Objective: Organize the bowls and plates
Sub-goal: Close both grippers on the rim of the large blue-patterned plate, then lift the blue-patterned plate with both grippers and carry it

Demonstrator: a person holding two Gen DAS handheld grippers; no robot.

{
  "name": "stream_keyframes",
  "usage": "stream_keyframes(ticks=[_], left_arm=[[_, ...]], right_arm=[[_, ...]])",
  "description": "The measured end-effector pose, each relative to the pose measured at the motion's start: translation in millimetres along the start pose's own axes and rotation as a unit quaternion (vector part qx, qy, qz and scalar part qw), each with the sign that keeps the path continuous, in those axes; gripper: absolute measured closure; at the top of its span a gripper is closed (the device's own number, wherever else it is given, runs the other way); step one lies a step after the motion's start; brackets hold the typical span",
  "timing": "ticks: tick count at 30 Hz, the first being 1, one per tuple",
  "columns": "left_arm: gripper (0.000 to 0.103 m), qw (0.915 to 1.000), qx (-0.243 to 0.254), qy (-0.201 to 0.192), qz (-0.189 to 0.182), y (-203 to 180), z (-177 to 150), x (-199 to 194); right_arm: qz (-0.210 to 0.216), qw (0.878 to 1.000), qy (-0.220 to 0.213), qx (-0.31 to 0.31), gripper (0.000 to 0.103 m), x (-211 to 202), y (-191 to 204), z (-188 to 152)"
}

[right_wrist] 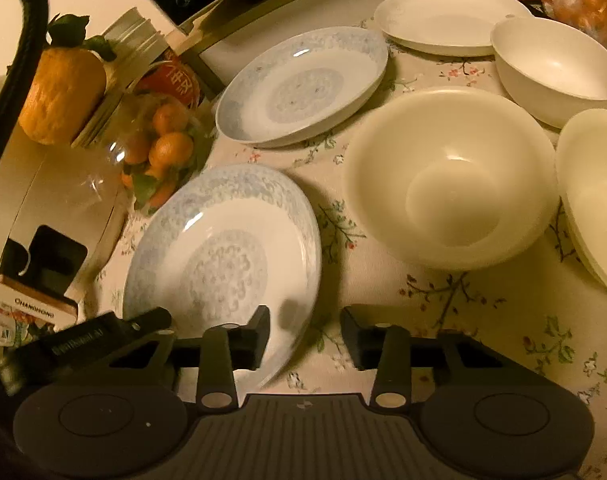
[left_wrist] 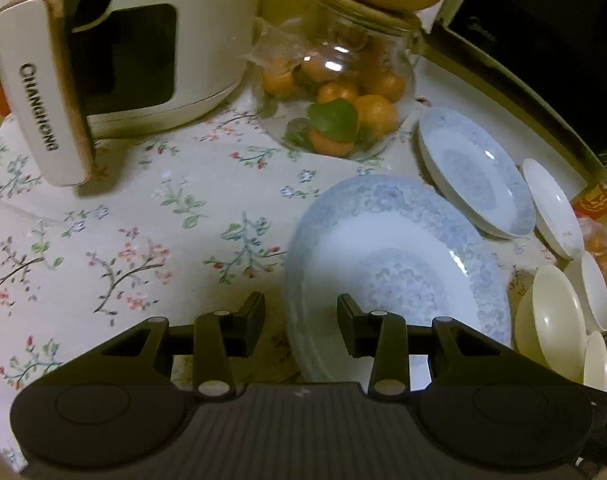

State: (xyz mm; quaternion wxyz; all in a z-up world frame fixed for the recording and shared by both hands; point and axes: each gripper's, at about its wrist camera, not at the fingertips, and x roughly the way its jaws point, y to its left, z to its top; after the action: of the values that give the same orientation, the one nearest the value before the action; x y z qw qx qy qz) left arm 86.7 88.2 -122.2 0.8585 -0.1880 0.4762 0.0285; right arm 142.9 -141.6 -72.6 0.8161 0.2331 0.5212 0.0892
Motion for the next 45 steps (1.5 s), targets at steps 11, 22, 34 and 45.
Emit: stream_keyframes(ticks=[11,22,34,45], left_arm=[[0.094,0.9999,-0.006,0.006,-0.006,0,-1,-33],[0.093,0.9992,0.027,-0.019,-0.024,-20,-34,-89],[0.093,0.9984,0.048,-0.028,-0.010,-35,-65,-105],[0.093,0.9978,0.052,-0.022,0.034,-21,-84,-102]], right_arm=[[-0.005,1.000,-0.007,-0.004,0.090,-20,5,4],[-0.008,0.999,-0.027,-0.030,0.090,-68,6,-11],[-0.011,0.998,-0.031,-0.053,0.089,-107,-20,-39],[-0.010,0.998,0.017,-0.062,0.088,-84,-11,-65]])
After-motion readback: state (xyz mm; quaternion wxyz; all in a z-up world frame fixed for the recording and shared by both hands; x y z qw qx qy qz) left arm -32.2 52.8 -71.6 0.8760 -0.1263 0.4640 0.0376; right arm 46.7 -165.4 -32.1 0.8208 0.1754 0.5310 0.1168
